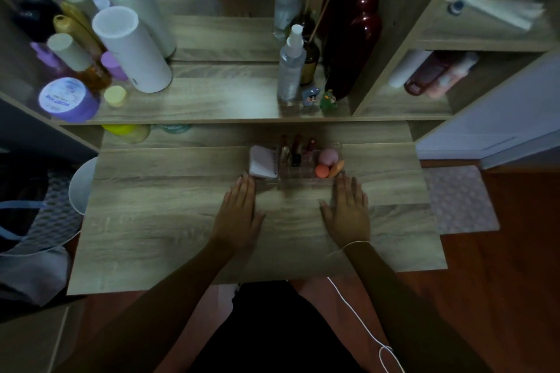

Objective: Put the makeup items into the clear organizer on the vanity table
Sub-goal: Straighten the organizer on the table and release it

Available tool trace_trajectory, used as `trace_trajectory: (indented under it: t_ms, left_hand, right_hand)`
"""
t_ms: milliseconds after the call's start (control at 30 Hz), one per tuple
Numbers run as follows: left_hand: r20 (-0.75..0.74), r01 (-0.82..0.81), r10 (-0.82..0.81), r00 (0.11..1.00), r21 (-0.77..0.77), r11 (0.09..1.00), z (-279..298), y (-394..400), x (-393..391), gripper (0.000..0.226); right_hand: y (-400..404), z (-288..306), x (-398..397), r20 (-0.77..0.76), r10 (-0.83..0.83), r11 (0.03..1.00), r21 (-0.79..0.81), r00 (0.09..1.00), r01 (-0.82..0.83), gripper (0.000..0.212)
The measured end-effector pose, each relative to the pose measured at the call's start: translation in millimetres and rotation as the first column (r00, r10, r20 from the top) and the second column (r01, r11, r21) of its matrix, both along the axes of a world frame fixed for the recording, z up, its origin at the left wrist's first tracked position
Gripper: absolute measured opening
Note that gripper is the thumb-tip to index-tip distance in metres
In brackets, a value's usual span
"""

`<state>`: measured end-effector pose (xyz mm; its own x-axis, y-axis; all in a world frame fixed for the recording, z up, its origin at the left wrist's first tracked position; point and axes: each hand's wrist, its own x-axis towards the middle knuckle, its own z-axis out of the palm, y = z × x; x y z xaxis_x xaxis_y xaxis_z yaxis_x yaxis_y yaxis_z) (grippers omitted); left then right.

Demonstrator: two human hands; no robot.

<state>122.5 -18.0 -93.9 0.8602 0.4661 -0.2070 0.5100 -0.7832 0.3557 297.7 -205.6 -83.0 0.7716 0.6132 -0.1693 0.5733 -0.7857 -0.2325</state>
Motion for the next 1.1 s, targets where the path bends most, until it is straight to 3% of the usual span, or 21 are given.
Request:
trace_trajectory:
  t_ms: [1100]
  left_hand:
    - [-0.058, 0.071, -0.071, 0.996, 0.007, 0.997, 8, -66, 82, 0.074]
  right_hand:
    - [-69, 2, 67, -0.053, -0.073, 0.997, 0.025, 0.996, 0.075, 0.07]
